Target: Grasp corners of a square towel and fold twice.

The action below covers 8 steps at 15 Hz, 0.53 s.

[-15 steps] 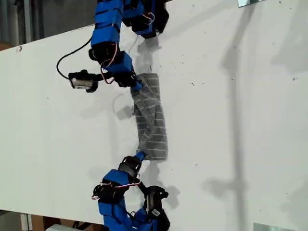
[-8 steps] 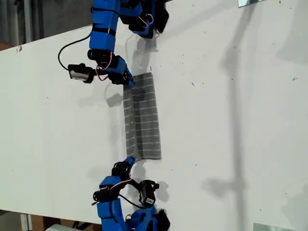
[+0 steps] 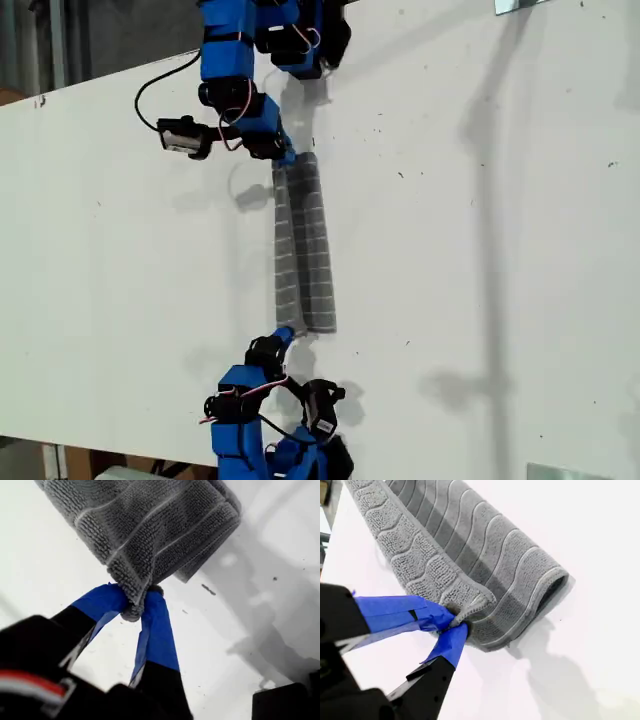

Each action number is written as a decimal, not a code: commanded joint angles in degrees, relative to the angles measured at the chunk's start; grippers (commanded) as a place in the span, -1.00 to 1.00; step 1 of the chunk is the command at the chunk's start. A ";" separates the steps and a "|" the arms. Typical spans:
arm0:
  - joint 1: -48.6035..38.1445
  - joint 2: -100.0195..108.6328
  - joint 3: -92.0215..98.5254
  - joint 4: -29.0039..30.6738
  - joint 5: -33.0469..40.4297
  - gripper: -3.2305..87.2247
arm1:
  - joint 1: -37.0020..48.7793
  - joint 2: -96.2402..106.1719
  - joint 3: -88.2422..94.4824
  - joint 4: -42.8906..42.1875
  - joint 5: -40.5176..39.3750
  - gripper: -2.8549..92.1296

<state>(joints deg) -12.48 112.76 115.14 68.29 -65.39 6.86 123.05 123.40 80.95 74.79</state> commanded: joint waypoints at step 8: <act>10.28 -11.07 -3.87 -9.40 -6.24 -0.93 | -4.92 2.11 11.34 -9.93 5.01 -0.94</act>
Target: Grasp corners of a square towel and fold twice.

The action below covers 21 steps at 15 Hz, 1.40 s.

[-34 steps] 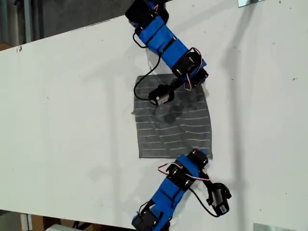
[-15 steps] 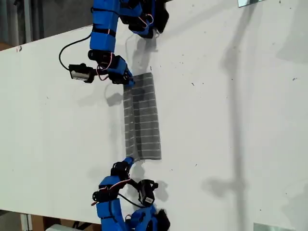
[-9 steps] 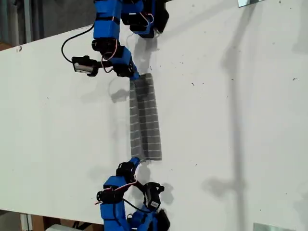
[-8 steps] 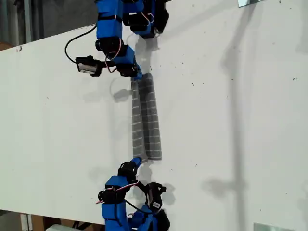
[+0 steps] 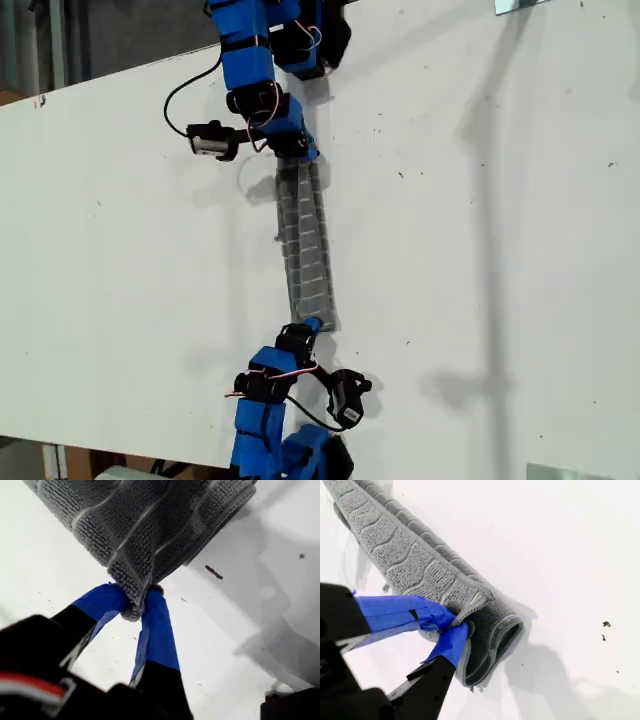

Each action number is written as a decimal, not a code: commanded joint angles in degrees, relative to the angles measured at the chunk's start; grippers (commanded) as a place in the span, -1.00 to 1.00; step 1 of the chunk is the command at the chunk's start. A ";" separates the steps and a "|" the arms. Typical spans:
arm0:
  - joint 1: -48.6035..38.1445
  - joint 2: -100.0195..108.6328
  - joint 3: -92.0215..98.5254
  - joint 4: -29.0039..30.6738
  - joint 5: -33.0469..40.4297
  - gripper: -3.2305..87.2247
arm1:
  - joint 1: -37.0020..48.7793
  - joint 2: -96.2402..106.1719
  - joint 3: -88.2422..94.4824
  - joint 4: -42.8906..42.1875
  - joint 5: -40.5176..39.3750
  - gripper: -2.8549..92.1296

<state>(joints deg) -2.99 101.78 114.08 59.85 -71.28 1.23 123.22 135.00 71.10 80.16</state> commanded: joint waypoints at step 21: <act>-1.41 13.71 2.20 4.22 1.67 -0.43 | 13.89 -1.32 -6.94 8.17 -15.29 -0.16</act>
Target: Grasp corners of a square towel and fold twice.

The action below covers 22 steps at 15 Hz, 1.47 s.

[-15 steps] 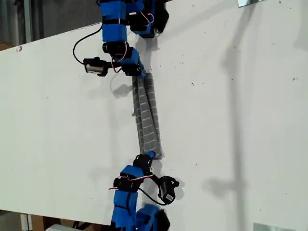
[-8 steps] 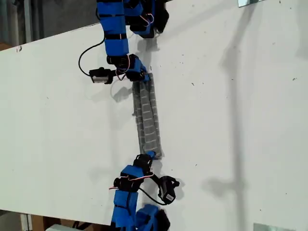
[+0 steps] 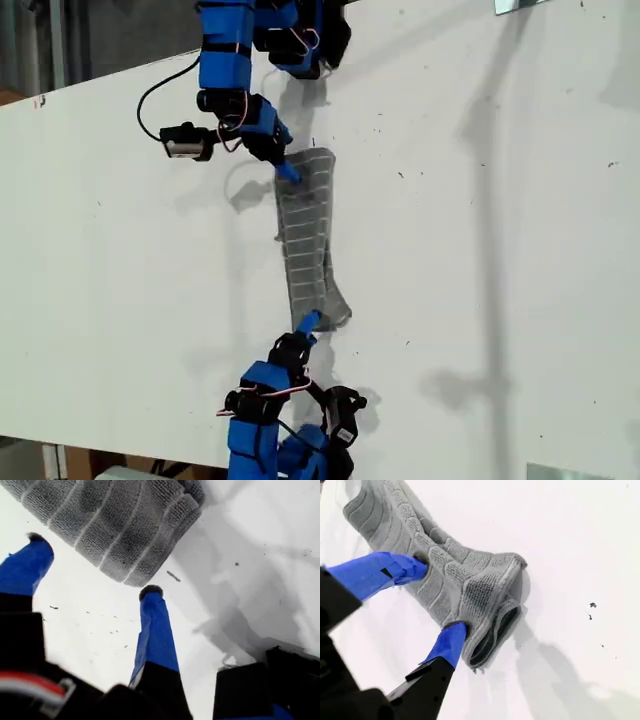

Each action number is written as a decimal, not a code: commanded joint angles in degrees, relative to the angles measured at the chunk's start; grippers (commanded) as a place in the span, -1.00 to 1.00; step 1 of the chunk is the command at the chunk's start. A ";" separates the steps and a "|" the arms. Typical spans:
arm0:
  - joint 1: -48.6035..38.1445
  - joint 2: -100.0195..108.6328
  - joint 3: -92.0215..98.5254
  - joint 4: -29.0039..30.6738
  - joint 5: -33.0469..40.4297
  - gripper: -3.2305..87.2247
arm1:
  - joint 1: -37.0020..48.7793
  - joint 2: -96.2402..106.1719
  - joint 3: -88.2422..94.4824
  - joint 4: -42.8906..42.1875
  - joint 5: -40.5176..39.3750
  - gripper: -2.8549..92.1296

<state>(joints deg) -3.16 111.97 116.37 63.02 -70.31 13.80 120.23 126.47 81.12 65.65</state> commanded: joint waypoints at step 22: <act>-10.02 9.84 24.79 -16.79 2.29 -0.50 | 0.62 7.47 -12.04 0.44 0.79 -0.94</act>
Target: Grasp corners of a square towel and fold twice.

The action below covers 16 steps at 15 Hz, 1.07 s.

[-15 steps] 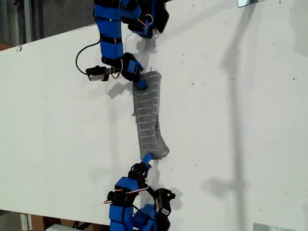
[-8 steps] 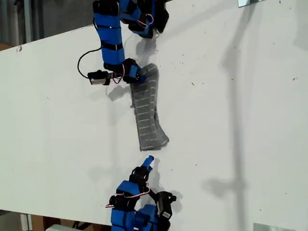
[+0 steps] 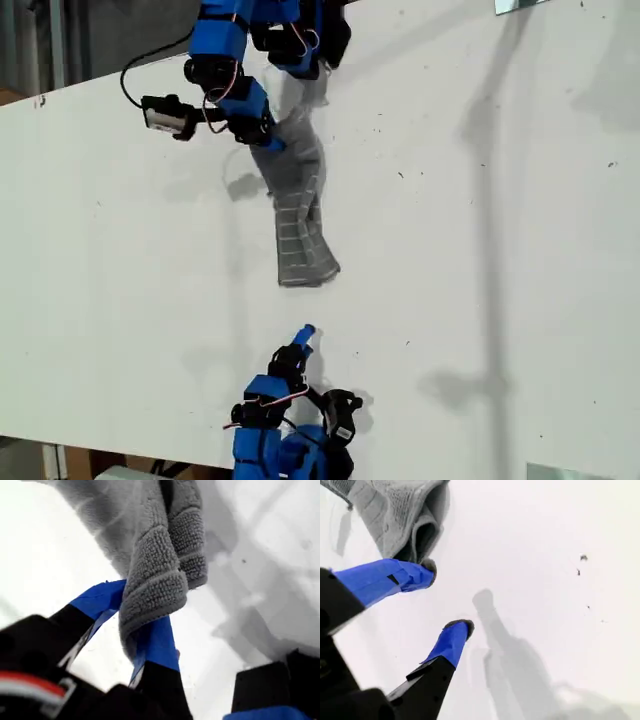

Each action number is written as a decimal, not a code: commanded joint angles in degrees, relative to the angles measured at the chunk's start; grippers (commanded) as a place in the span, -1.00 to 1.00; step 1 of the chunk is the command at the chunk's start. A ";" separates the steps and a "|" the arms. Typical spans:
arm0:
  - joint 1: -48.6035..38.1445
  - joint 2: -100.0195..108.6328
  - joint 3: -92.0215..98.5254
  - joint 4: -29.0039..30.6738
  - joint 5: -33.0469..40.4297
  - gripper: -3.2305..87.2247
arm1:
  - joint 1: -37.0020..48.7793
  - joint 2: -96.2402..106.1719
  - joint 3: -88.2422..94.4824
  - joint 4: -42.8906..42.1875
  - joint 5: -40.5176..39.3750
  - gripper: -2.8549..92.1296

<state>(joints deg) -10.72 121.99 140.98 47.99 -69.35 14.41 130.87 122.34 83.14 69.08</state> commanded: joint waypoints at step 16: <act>-9.05 -8.00 0.26 -5.80 4.83 -0.50 | -5.80 -58.80 -66.36 -16.08 -25.93 -0.94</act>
<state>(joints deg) -18.81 113.73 142.29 42.89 -64.78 8.61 66.01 55.28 66.01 40.43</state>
